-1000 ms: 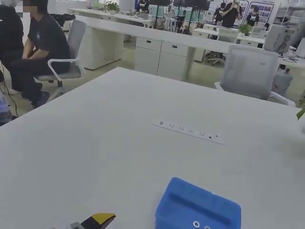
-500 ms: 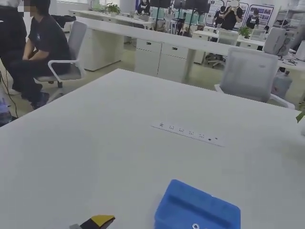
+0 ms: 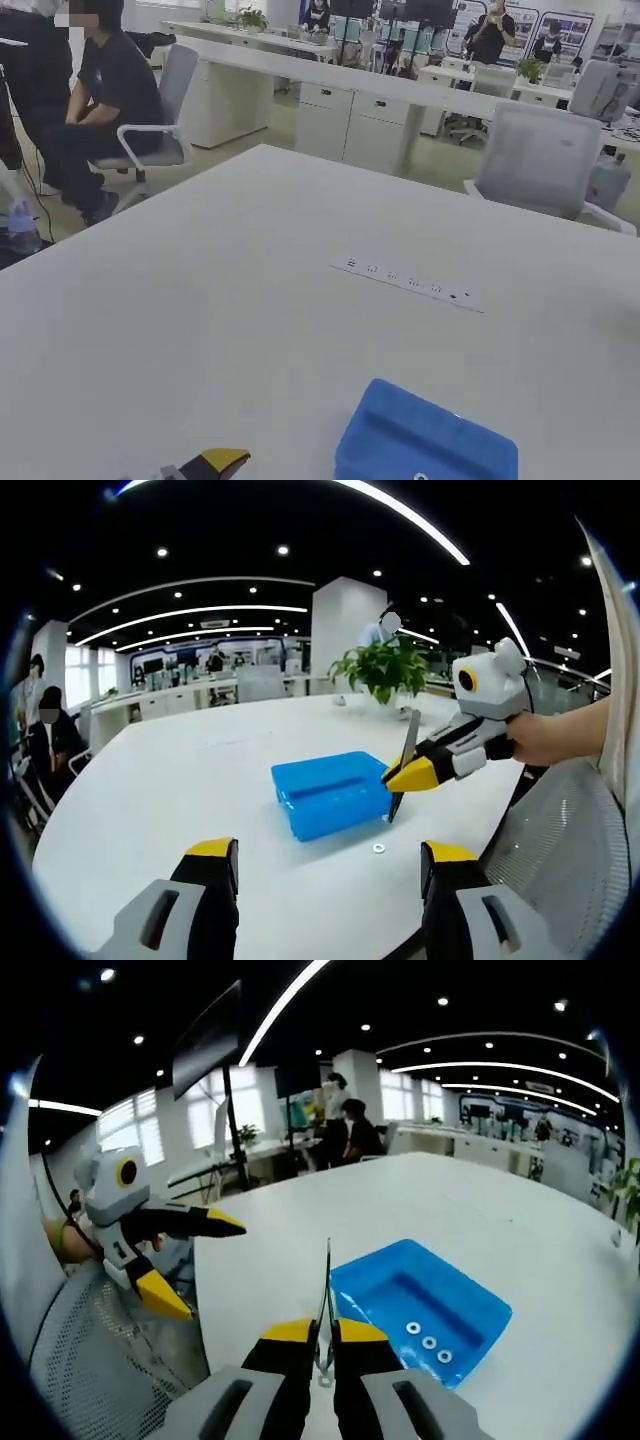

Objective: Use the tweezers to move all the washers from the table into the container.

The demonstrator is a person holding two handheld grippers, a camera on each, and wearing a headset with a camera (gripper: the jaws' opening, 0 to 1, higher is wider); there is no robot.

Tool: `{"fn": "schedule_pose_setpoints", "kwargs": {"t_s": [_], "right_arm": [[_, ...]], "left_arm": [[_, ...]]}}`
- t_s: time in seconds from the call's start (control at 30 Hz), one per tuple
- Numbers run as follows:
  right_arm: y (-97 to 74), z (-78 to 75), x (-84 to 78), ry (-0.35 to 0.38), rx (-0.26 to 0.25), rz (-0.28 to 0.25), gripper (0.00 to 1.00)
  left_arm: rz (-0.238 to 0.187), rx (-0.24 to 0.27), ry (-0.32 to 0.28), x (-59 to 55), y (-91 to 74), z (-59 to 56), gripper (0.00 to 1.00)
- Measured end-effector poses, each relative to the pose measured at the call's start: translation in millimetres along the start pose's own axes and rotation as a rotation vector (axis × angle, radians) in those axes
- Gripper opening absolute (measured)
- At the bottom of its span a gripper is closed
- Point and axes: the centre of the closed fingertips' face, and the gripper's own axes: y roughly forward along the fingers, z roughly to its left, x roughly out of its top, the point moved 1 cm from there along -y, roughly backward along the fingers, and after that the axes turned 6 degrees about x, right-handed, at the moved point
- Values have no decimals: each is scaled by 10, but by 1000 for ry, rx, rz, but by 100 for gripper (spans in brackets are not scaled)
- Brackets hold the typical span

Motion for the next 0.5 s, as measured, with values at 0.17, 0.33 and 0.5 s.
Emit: {"fn": "schedule_pose_setpoints", "kwargs": {"t_s": [0.17,0.33,0.5], "right_arm": [[-46,-110,125,23,-26,-30,3],[-14,-180,243,38,-28,-55,3],[42,-253,341,43,-26,-72,3]], "left_arm": [[5,-4,-2,-10,3,-4,75],[4,7,-3,-10,0,20,75],[6,7,-1,-14,1,18,74]]}}
